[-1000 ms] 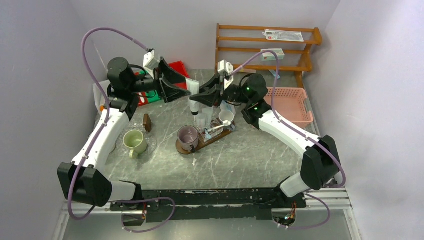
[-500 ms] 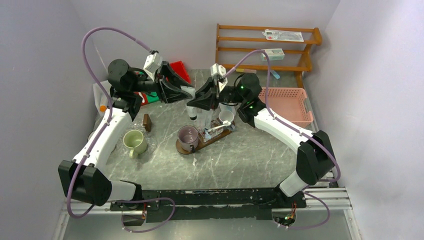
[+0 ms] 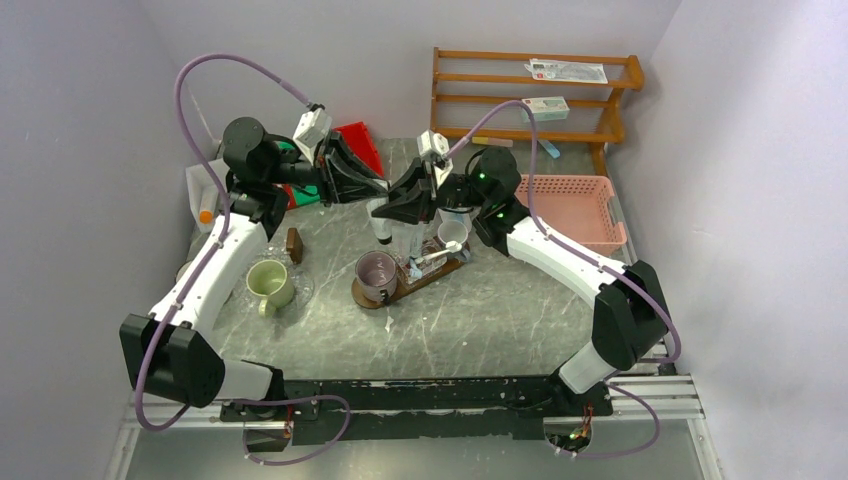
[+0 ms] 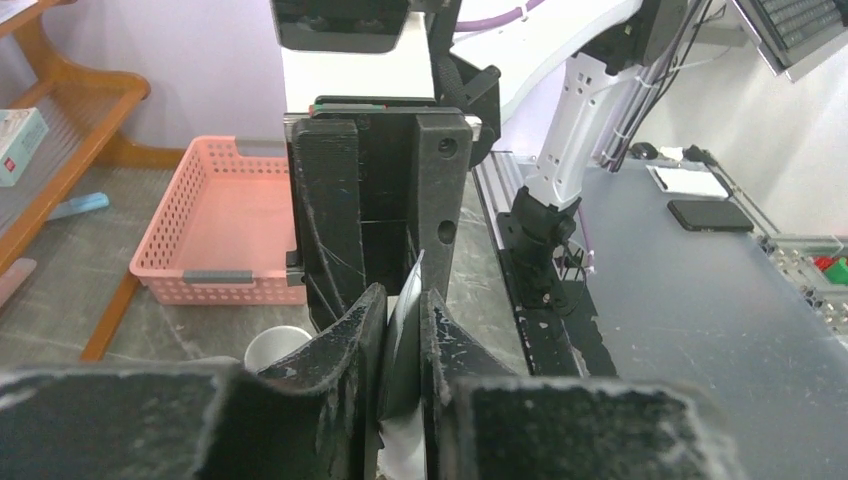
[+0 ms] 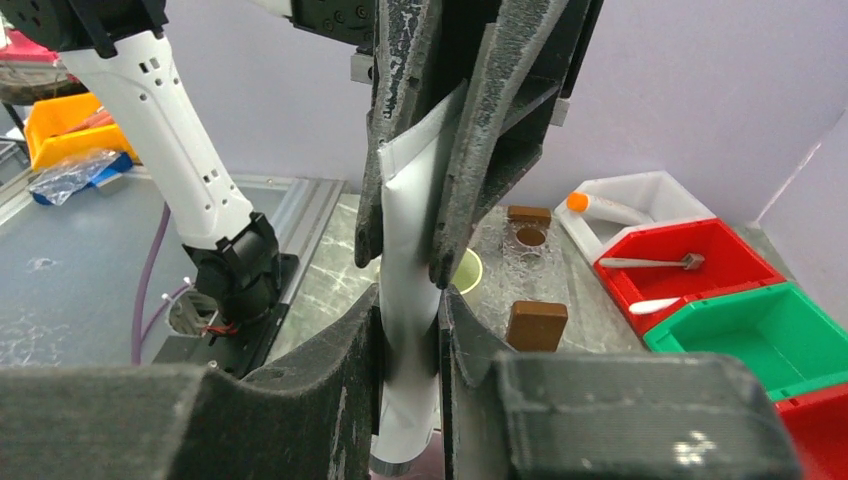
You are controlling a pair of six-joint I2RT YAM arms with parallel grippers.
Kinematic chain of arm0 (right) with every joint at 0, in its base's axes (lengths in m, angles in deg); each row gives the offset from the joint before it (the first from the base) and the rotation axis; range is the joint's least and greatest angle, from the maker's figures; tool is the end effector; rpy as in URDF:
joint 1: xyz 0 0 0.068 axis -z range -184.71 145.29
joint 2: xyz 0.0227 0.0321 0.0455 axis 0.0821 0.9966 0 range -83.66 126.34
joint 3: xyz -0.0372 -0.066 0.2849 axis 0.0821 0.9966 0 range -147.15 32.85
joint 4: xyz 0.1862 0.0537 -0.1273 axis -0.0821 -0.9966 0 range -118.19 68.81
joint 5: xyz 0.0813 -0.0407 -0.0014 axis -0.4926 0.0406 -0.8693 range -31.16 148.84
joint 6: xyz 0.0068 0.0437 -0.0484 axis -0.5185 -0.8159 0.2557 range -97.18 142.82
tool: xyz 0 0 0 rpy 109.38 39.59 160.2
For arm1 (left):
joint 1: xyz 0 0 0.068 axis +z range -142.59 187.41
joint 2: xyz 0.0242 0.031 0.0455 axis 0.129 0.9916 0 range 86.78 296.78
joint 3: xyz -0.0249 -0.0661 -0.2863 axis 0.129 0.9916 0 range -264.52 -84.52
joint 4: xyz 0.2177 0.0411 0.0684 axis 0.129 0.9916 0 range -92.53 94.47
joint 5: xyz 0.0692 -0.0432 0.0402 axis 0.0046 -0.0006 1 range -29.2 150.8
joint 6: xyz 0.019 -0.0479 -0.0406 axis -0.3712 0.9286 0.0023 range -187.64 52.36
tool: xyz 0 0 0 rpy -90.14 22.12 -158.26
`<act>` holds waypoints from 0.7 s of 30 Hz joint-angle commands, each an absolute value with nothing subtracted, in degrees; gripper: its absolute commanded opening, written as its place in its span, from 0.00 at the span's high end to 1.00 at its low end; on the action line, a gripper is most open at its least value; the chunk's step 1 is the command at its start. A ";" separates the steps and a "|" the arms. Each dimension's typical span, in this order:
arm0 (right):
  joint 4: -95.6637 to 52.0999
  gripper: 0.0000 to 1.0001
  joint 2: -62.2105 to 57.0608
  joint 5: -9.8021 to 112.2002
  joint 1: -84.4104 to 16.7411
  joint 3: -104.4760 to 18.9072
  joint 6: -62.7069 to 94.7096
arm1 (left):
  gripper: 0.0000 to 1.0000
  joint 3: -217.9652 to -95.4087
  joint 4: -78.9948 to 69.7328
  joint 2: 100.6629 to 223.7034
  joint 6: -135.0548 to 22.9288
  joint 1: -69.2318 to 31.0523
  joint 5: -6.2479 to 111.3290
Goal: Prepare toiletry sets of a toothbrush and toothpaste on the tray
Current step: Pick up the toothpaste from the storage box.
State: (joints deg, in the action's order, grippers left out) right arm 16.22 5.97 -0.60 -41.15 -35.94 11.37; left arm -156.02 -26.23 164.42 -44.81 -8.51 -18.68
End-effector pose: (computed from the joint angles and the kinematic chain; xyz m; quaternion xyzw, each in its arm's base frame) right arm 0.2430 0.2345 0.4089 -0.5004 0.4209 0.5534 0.5160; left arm 0.2328 -0.1191 0.4558 0.4874 0.4846 -0.5622 0.4599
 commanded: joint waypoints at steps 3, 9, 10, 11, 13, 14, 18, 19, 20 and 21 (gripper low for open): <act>16.98 0.80 5.93 1.62 -41.10 -37.69 13.01 | 0.95 -156.24 -22.83 163.73 -47.96 -9.38 -21.29; 15.51 0.55 4.40 4.74 -40.99 -36.01 14.66 | 0.95 -163.30 7.04 163.18 -69.81 -9.25 -9.97; 15.10 0.52 4.07 5.34 -40.91 -35.71 14.93 | 0.95 -164.15 9.93 163.05 -71.65 -9.28 -7.07; 15.07 0.47 3.73 5.91 -40.84 -35.30 15.06 | 0.95 -164.52 11.48 162.70 -72.26 -9.24 -3.91; 15.47 0.38 3.03 7.21 -40.68 -34.29 14.96 | 0.95 -164.11 11.91 161.24 -71.81 -9.24 1.57; 15.77 0.34 2.67 7.89 -40.66 -33.70 14.88 | 0.95 -163.59 11.70 160.33 -71.54 -9.21 3.98; 15.67 0.22 0.90 10.42 -40.09 -31.76 14.95 | 0.95 -160.23 9.82 156.05 -69.82 -9.11 13.83; 15.57 0.19 0.29 11.29 -39.99 -31.18 14.99 | 0.95 -159.20 9.38 154.84 -69.23 -9.09 17.75; 15.62 0.17 -0.31 12.08 -39.82 -30.55 14.99 | 0.95 -158.28 8.77 153.72 -68.76 -9.11 20.52; 15.57 0.15 -1.11 13.07 -39.73 -29.93 14.92 | 0.95 -157.17 8.18 152.54 -68.24 -9.08 23.05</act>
State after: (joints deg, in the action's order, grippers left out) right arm 14.52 1.88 8.82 -40.39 -32.19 14.13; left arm -159.94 8.74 157.56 -68.03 -8.93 8.64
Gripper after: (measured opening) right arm 0.818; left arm 0.093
